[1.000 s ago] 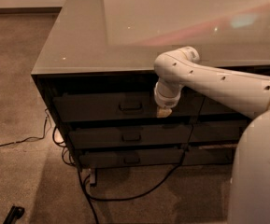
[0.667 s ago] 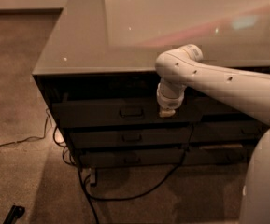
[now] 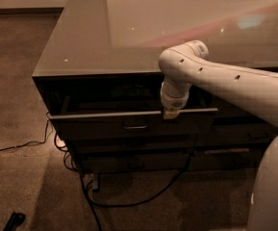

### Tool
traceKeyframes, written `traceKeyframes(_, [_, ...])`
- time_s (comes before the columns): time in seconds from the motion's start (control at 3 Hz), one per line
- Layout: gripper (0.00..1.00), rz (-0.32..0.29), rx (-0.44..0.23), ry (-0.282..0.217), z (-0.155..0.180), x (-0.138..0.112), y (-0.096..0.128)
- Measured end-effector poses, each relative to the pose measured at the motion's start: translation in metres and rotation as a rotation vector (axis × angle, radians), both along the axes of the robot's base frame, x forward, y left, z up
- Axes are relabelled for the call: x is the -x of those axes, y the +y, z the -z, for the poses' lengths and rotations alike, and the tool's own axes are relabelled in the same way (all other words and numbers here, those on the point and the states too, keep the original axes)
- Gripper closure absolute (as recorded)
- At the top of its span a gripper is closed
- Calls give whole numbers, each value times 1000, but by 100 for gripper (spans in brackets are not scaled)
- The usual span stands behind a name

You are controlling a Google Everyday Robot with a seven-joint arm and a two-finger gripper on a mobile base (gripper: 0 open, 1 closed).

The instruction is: Open top drawer

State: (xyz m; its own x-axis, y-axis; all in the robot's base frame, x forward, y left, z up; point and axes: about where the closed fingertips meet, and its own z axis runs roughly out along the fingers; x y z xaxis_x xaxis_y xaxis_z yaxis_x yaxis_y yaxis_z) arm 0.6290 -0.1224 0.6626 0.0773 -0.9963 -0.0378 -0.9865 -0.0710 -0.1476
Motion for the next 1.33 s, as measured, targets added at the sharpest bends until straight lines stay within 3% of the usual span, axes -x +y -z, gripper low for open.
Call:
traceKeyframes(1.0, [12,-16,2,7,-5,-3,4])
traceKeyframes(1.33, [0,-58,27,11,5,11,21])
